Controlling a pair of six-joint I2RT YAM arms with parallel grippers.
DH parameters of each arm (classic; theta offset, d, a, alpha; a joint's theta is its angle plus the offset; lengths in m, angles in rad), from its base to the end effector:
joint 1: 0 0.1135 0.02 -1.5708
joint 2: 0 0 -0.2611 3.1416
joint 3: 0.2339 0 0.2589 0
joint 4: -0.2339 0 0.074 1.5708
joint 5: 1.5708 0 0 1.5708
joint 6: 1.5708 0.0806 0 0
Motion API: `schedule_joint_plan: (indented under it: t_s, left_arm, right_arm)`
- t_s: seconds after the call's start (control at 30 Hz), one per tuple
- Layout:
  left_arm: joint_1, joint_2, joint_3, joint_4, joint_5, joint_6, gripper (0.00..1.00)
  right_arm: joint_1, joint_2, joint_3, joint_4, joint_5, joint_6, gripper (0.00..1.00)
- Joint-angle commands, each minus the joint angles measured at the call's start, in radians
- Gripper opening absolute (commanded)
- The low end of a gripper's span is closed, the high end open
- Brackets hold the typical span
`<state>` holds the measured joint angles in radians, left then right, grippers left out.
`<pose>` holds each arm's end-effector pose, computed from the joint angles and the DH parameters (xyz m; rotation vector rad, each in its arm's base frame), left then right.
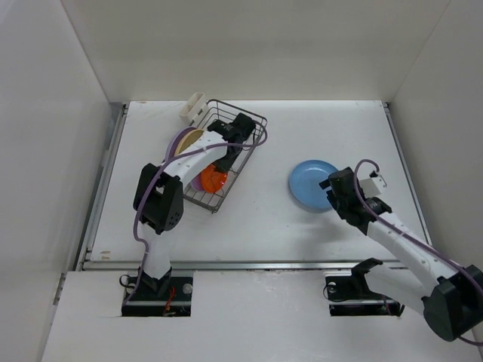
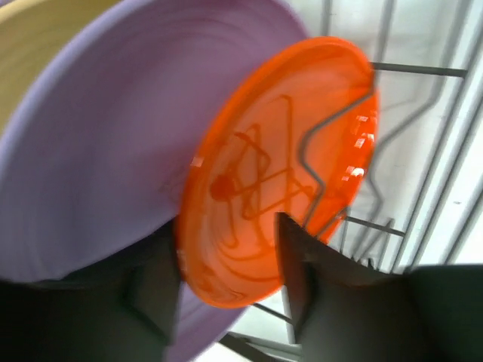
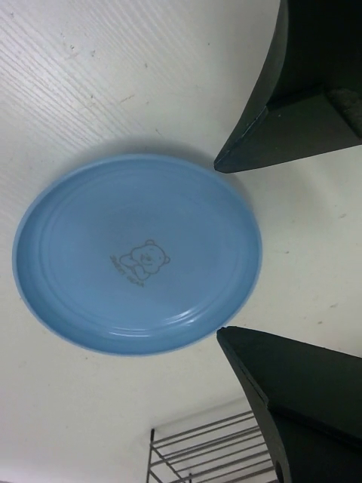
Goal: Unload the plates from the dish rack
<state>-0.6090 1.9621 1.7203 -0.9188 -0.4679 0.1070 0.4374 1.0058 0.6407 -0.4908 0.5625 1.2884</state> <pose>0.3790 -0.2200 0.2190 0.7889 2.4759 0.4650 0.2266 0.0585 0.1928 1.1549 1.9577 0.2167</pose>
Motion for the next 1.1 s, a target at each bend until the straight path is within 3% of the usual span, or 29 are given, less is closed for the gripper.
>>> schedule_joint_plan:
  t_s: [0.0, 0.1, 0.13, 0.2, 0.37, 0.53, 0.67, 0.87, 1.0, 1.07]
  left_arm:
    - [0.041, 0.012, 0.065, -0.064, 0.079, -0.045, 0.4]
    - [0.06, 0.021, 0.097, -0.097, 0.124, -0.064, 0.21]
    - [0.06, 0.012, 0.098, -0.097, 0.124, -0.073, 0.09]
    - [0.06, -0.009, 0.098, -0.097, 0.088, -0.073, 0.01]
    - [0.06, -0.112, 0.107, -0.117, 0.064, -0.084, 0.0]
    - [0.029, -0.207, 0.127, -0.117, 0.074, -0.084, 0.0]
    - [0.003, -0.233, 0.196, -0.15, 0.063, -0.084, 0.0]
    - [-0.006, -0.284, 0.157, -0.13, 0.045, -0.093, 0.0]
    - [-0.047, -0.304, 0.229, -0.172, 0.083, -0.093, 0.0]
    - [-0.078, -0.315, 0.255, -0.201, 0.205, -0.078, 0.0]
  right_arm:
    - [0.036, -0.067, 0.056, -0.084, 0.054, -0.034, 0.88]
    - [0.061, -0.122, 0.08, -0.13, 0.07, -0.043, 0.88]
    - [0.073, -0.134, 0.089, -0.14, 0.085, -0.043, 0.88]
    - [0.083, -0.164, 0.089, -0.15, 0.097, -0.043, 0.88]
    - [0.101, -0.177, 0.109, -0.137, 0.097, -0.057, 0.87]
    - [0.13, -0.177, 0.131, -0.074, 0.054, -0.191, 0.87]
    - [0.141, -0.167, 0.166, -0.086, 0.054, -0.202, 0.87]
    - [0.15, -0.185, 0.166, -0.097, 0.054, -0.202, 0.87]
    - [0.15, -0.194, 0.166, -0.106, 0.065, -0.202, 0.87]
    - [0.15, -0.194, 0.166, -0.106, 0.065, -0.202, 0.87]
